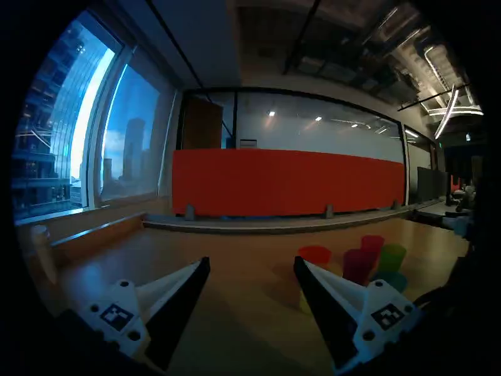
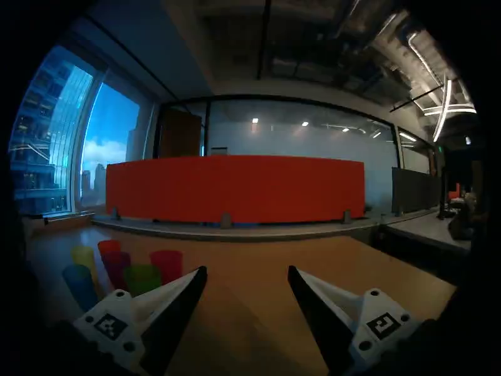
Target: Pour water
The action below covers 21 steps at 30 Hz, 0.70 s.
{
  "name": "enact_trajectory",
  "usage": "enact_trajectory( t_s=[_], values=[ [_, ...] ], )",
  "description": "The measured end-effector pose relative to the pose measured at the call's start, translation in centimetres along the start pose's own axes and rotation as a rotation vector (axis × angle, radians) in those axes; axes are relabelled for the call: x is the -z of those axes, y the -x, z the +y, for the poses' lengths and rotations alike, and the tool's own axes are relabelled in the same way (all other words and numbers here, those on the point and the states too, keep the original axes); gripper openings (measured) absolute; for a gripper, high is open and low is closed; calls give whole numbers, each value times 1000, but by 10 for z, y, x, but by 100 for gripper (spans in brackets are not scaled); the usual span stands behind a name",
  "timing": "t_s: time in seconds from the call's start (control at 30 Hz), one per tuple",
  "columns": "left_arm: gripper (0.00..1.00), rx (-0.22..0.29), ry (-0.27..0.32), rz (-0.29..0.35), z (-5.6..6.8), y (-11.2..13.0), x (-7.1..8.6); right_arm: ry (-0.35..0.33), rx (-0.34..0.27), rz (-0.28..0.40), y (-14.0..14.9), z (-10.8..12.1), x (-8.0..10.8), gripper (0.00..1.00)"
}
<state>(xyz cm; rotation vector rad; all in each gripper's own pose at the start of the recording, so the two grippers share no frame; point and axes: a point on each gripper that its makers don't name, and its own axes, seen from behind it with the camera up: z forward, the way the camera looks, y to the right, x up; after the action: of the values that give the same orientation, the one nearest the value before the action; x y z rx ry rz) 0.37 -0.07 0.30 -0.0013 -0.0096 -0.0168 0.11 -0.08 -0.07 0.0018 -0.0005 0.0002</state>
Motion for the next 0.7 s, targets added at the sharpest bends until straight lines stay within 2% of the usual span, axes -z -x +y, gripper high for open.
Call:
enact_trajectory(
  t_s=[0.17, 0.27, 0.5, 0.7],
  values=[
    [100, 36, -6, -32, -5, -8, -4, -22, -4, -14, -14, -6, 4, 100],
    [100, 45, 3, -32, -6, -21, -7, -34, -5, -25, -27, -6, 4, 100],
    [100, 33, 28, -26, -3, -58, -13, -47, 9, -32, -65, -2, 3, 100],
    [100, 47, 49, -29, 1, -85, -18, -61, 11, -32, -100, -1, 0, 100]
  ],
)
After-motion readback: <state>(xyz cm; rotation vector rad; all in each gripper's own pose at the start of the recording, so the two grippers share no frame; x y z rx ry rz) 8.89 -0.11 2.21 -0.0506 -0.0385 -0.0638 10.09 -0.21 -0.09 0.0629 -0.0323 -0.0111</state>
